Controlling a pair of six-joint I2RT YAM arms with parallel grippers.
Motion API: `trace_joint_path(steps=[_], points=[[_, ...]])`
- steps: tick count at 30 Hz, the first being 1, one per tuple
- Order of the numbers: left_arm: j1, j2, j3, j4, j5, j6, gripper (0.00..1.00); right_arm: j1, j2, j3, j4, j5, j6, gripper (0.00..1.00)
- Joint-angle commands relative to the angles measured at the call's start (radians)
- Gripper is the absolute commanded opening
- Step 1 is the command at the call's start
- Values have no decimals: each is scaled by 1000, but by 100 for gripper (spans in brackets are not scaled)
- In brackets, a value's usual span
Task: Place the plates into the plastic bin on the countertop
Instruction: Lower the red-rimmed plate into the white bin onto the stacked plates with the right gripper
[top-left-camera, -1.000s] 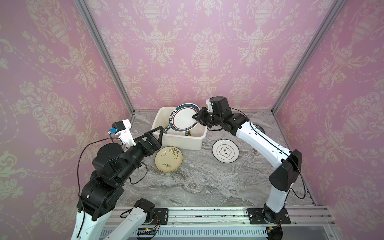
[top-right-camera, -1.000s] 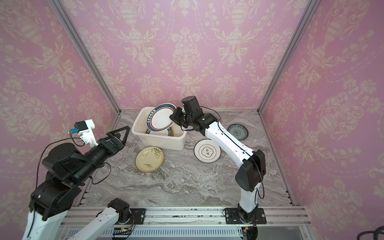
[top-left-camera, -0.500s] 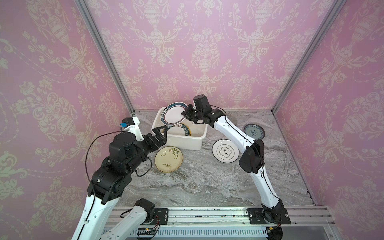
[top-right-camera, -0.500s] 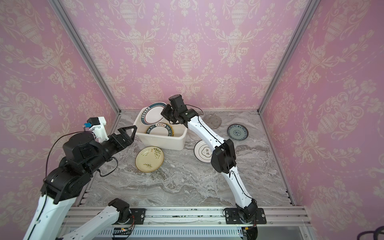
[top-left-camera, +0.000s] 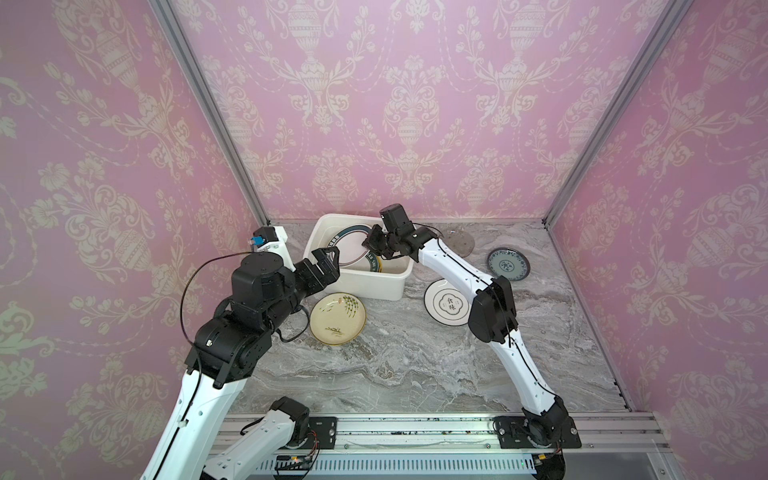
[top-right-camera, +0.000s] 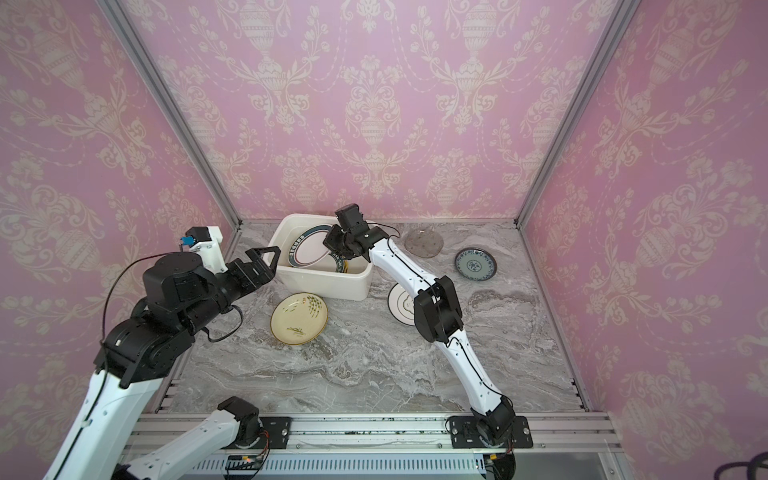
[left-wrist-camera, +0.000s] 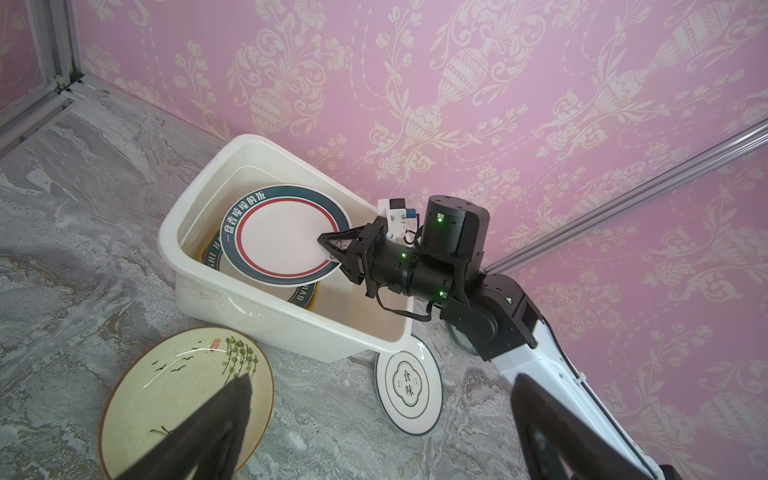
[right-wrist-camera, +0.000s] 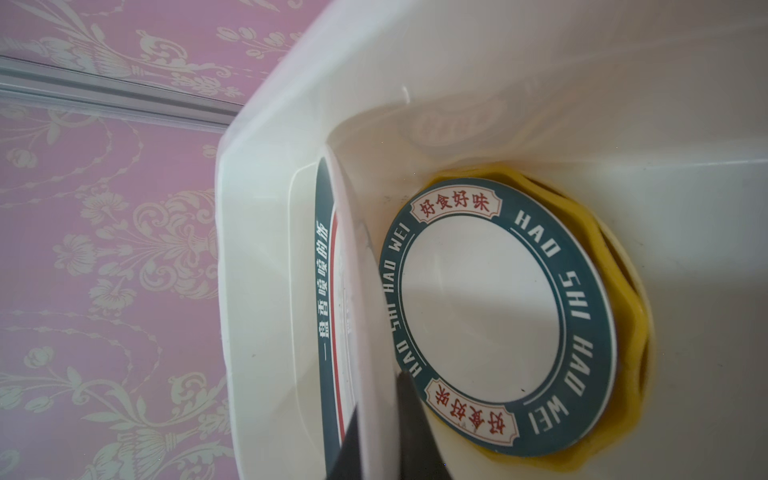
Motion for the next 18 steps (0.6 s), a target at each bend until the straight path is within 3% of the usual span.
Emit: trace_joint_path(steps=[1,15,18], points=[[-7,1,12,-21,-3,36,99,-5,24,32,28,-20,-29,0],[-8,56,25,-12,25,50,99,-13,94,44,-13,-13,-63,0],[-7,60,23,-10,24,47,99,-14,103,44,-20,-12,-71,8]])
